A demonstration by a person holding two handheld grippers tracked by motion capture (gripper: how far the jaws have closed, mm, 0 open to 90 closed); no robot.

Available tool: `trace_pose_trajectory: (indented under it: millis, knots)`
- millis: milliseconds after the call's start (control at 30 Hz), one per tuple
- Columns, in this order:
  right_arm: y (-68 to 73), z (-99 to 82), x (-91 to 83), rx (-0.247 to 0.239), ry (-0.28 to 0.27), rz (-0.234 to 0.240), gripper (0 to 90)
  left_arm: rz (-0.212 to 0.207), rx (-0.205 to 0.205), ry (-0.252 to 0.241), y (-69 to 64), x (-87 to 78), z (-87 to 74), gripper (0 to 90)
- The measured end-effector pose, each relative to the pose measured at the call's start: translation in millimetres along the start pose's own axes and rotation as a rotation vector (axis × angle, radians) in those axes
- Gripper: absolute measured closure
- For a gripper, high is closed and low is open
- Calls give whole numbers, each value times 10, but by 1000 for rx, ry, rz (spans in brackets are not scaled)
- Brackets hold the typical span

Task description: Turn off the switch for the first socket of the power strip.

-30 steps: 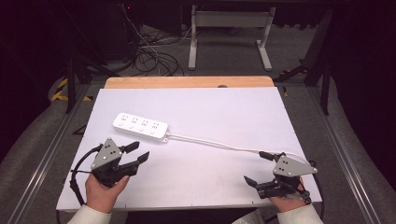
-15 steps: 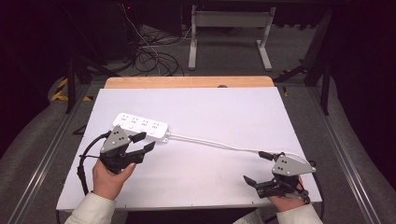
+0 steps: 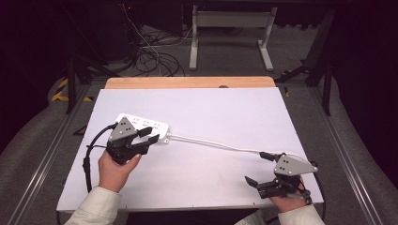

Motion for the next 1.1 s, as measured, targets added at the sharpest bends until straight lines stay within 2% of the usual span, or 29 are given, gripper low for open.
trace_pose_trajectory:
  millis: [67,167,267,333,400,700,867,933,967,1067,1100]
  knots:
    - [0,-1,0,-1,1,1,57,11,2,10,11,3,8,660]
    - [-4,-1,3,-4,-1,1,56,3,0,18,10,1,14,751]
    - [-1,-2,0,-2,1,3,57,-16,0,37,23,3,21,814]
    - [-2,-4,-3,-2,2,4,58,-37,-5,45,36,10,26,900]
    - [-4,-4,-3,-4,2,3,58,-39,-21,69,78,38,25,900]
    - [0,-10,4,-6,7,11,60,-31,-27,145,171,179,26,900]
    - [0,-14,7,-7,9,15,62,-11,-60,216,305,323,31,900]
    - [-2,-17,8,-7,10,16,62,-8,-64,225,337,349,31,900]
    - [-3,-18,9,-6,10,16,62,1,-83,251,394,400,25,900]
    - [-5,-18,13,-8,9,18,62,12,-98,293,467,483,12,900]
    - [-5,-19,13,-8,9,18,62,12,-98,293,467,483,12,900]
Point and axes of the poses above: each handheld gripper's, and its own axes: x roughly forward along the jaws, z roughly out of its top, y roughly to its left, the point moved 7 cm from there along x, roughly forward along the jaws, and after that the axes turned 11 degrees about -x, right-handed, at the moved point
